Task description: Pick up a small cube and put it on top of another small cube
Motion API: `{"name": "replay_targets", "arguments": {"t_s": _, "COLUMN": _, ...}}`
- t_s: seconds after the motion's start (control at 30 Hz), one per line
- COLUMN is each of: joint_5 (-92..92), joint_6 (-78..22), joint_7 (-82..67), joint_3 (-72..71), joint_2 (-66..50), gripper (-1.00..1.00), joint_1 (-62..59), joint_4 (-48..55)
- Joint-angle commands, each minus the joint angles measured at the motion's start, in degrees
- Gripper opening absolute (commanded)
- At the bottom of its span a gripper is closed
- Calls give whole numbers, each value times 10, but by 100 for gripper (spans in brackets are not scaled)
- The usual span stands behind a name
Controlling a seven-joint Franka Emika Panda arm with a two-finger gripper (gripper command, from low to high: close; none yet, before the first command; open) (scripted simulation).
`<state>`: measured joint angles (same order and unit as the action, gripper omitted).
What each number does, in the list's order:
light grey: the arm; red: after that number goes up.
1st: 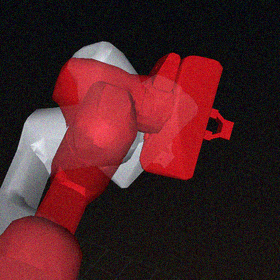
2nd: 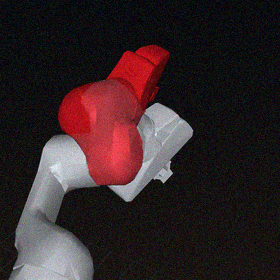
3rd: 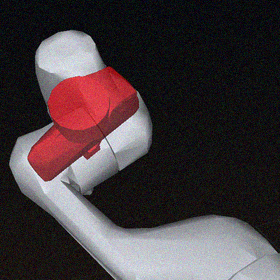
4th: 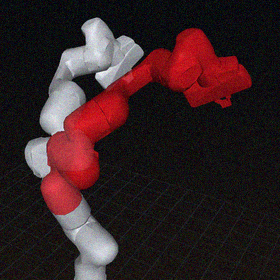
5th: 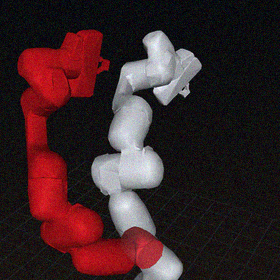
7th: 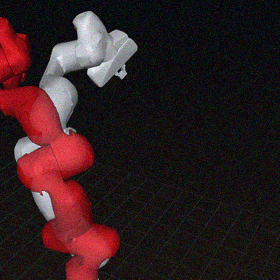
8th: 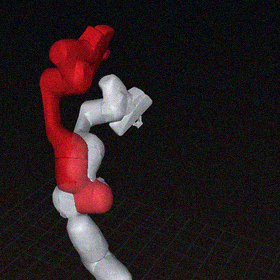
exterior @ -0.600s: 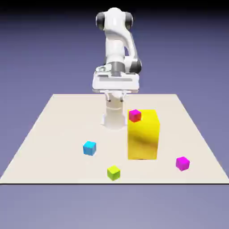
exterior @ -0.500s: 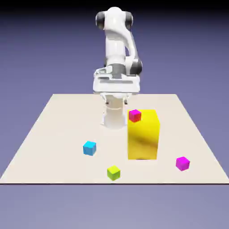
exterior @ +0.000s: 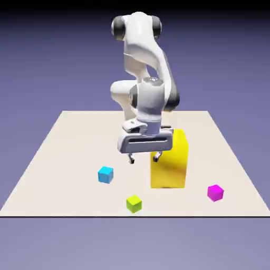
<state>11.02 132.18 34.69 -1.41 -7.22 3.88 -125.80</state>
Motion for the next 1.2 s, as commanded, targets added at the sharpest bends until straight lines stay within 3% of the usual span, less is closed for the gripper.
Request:
{"name": "replay_targets", "arguments": {"t_s": 0.0, "joint_5": 6, "joint_6": -22, "joint_7": -4, "joint_3": -1, "joint_2": -21, "gripper": 0, "joint_1": 1, "joint_4": 18}}
{"name": "replay_targets", "arguments": {"t_s": 0.53, "joint_5": 98, "joint_6": -370, "joint_7": -69, "joint_3": -12, "joint_2": -353, "gripper": 0, "joint_1": 28, "joint_4": 312}}
{"name": "replay_targets", "arguments": {"t_s": 0.6, "joint_5": 100, "joint_6": -378, "joint_7": -70, "joint_3": -13, "joint_2": -361, "gripper": 0, "joint_1": 28, "joint_4": 318}}
{"name": "replay_targets", "arguments": {"t_s": 0.73, "joint_5": 115, "joint_6": -295, "joint_7": -55, "joint_3": -4, "joint_2": -381, "gripper": 0, "joint_1": 15, "joint_4": 254}}
{"name": "replay_targets", "arguments": {"t_s": 0.77, "joint_5": 115, "joint_6": -294, "joint_7": -55, "joint_3": -4, "joint_2": -381, "gripper": -100, "joint_1": 15, "joint_4": 254}}
{"name": "replay_targets", "arguments": {"t_s": 0.93, "joint_5": 91, "joint_6": -376, "joint_7": -65, "joint_3": -7, "joint_2": -351, "gripper": -100, "joint_1": 22, "joint_4": 305}}
{"name": "replay_targets", "arguments": {"t_s": 1.17, "joint_5": -11, "joint_6": -353, "joint_7": -6, "joint_3": 62, "joint_2": -243, "gripper": -100, "joint_1": -50, "joint_4": 160}}
